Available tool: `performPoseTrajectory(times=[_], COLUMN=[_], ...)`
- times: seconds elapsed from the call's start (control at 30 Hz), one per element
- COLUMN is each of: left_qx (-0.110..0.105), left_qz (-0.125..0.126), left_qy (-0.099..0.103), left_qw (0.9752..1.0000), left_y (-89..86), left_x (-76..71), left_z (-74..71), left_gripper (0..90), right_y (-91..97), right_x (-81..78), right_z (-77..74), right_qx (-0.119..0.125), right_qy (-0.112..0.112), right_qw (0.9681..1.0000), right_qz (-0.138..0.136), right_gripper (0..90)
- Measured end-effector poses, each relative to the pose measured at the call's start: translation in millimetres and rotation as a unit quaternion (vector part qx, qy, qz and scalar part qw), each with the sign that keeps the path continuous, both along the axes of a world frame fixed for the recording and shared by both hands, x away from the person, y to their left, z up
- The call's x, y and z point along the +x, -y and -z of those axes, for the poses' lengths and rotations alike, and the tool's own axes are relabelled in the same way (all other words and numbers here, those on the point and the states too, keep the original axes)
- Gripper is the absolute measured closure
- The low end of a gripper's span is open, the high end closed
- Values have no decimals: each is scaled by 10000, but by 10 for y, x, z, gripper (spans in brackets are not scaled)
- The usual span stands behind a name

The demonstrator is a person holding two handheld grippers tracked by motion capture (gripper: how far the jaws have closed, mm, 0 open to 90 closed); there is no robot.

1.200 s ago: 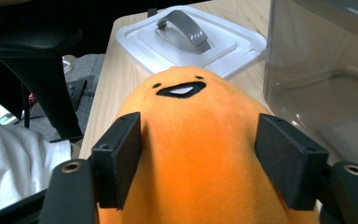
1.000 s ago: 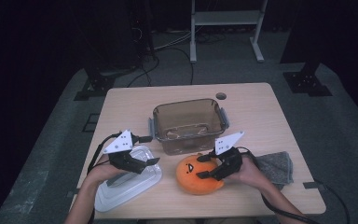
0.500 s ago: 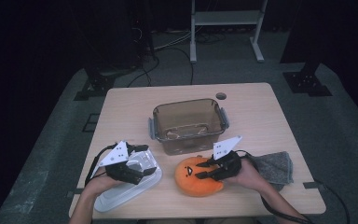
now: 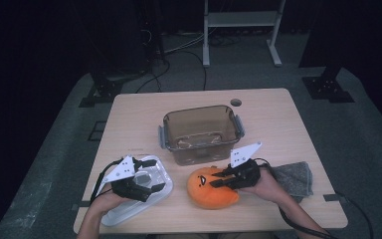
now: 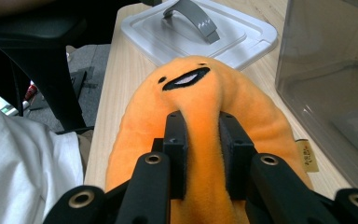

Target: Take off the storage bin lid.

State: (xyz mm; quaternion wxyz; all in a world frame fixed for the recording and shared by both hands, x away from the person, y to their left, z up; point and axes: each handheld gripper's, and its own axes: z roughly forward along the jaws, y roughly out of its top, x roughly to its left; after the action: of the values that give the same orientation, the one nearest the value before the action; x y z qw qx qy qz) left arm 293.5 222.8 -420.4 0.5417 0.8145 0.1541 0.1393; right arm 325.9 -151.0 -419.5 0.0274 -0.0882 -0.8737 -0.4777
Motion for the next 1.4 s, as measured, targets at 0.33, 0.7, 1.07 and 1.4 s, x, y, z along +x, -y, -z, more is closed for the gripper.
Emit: performPoseTrajectory(times=[0.33,0.7,1.07,1.4], left_qx=[-5,6,-56,-85], left_qz=[28,39,1,-40], left_qy=[16,-28,-16,11], left_qw=[10000,10000,10000,10000], left_y=[-1,-11,-65,-98], left_x=[9,15,18,29], left_z=[24,54,44,38], left_gripper=[171,165,165,165], right_y=[58,136,175,153], right_x=[-41,-50,-84,-28], right_z=[-35,-130,-548,-1011], right_qx=[38,134,205,139], right_qy=[-124,-192,-97,153], right_qw=[9999,9997,9996,9993], right_qz=[14,-1,-161,-317], right_gripper=[762,766,766,765])
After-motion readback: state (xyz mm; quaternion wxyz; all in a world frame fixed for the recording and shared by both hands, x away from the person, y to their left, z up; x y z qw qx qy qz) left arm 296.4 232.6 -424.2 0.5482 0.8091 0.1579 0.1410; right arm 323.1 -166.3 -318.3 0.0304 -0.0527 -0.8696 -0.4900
